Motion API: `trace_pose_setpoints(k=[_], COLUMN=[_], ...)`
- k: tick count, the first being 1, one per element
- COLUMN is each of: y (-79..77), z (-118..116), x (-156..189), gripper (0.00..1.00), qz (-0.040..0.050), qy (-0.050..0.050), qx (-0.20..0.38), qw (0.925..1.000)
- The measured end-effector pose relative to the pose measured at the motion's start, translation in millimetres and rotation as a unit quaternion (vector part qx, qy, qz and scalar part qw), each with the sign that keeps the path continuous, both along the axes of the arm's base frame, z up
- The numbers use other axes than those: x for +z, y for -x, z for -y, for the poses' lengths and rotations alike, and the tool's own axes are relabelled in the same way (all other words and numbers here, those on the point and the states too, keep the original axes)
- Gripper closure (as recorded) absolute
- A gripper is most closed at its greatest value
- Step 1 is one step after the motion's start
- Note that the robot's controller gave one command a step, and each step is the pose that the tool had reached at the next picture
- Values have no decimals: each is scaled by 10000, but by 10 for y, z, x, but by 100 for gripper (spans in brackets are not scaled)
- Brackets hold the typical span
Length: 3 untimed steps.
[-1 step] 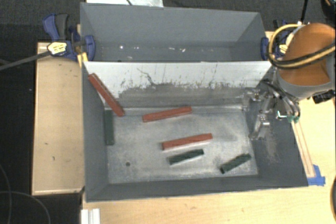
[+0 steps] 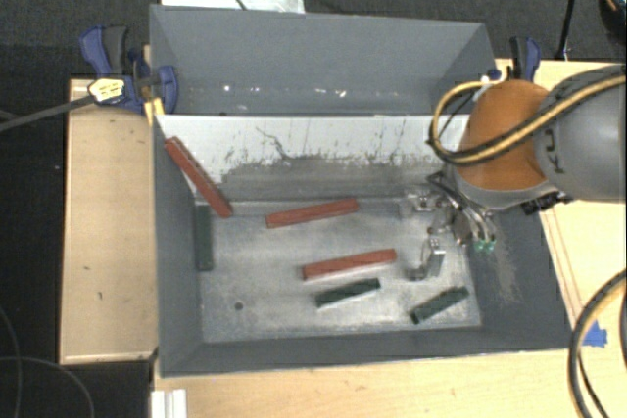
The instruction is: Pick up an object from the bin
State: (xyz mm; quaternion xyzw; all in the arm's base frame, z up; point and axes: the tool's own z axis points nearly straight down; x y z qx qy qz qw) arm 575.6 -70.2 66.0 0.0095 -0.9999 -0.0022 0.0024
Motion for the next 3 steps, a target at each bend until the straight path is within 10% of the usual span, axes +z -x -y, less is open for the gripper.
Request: trace_pose_setpoints(k=[1, 2, 3], y=[152, 145, 26], z=[-825, -773, -811], x=[44, 47, 1577], gripper=[0, 100, 100], qz=[15, 22, 81], qy=[0, 21, 15], qx=[-645, -649, -508], qw=[9979, 9979, 9987])
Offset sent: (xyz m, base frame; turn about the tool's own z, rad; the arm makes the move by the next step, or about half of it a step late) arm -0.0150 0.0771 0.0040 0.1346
